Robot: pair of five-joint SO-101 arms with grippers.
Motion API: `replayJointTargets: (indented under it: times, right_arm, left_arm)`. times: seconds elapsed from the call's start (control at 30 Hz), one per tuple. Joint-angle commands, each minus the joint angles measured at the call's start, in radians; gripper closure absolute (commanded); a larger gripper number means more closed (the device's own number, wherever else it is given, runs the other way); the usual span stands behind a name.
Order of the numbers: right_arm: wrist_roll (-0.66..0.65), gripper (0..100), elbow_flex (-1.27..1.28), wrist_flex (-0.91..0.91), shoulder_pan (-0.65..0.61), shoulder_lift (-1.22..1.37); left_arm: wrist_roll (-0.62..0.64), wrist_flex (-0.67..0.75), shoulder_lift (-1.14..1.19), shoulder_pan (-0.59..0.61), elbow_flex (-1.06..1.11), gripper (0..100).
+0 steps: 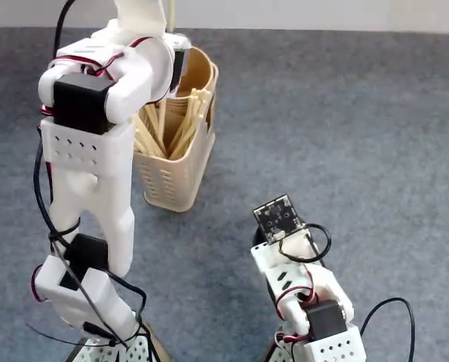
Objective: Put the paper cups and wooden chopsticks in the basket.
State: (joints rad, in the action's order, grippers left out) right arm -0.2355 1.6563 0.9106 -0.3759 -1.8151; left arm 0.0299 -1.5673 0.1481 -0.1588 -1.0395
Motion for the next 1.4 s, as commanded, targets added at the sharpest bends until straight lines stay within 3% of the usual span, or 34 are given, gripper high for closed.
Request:
replayJointTargets:
  times: [0.0,0.17,0.37,0.47,0.6,0.7,0.83,0.93,1.03,1.23,1.37]
  right_arm:
    - [-0.006,82.1,0.027,-0.016,0.007,-0.015]
    - [-0.006,82.1,0.027,-0.016,0.007,-0.015]
    - [-0.006,82.1,0.019,-0.012,0.016,-0.015]
    - [-0.006,82.1,-0.019,0.035,0.084,-0.015]
    - [-0.006,84.6,-0.119,0.119,0.148,-0.015]
    - [-0.005,96.9,-0.134,0.193,0.151,-0.016]
    - [-0.005,98.1,-0.11,0.229,0.154,-0.016]
    - [-0.005,98.1,-0.084,0.228,0.154,-0.016]
    - [-0.005,98.1,-0.042,0.226,0.154,-0.016]
    - [-0.009,98.1,0.027,0.226,0.154,-0.016]
    - [-0.011,98.0,0.09,0.225,0.154,-0.016]
  left_arm:
    - [-0.006,-0.003,-0.042,-0.008,-0.007,75]
    - [-0.008,-0.005,-0.157,0.024,-0.004,74]
    - [-0.009,-0.199,-0.364,0.077,0.004,74]
    - [-0.034,-0.219,-0.558,0.09,0.14,78]
    - [-0.092,-0.213,-0.906,0.05,0.602,80]
    - [-0.097,-0.16,-1.176,0.039,1.112,80]
    - [-0.126,0.11,-1.564,0.104,1.767,80]
    - [-0.166,0.311,-1.833,0.173,2.118,80]
    - [-0.204,0.394,-2.008,0.226,2.301,80]
    - [-0.209,0.428,-1.903,0.242,2.437,80]
    - [-0.213,0.549,-1.903,0.246,2.638,80]
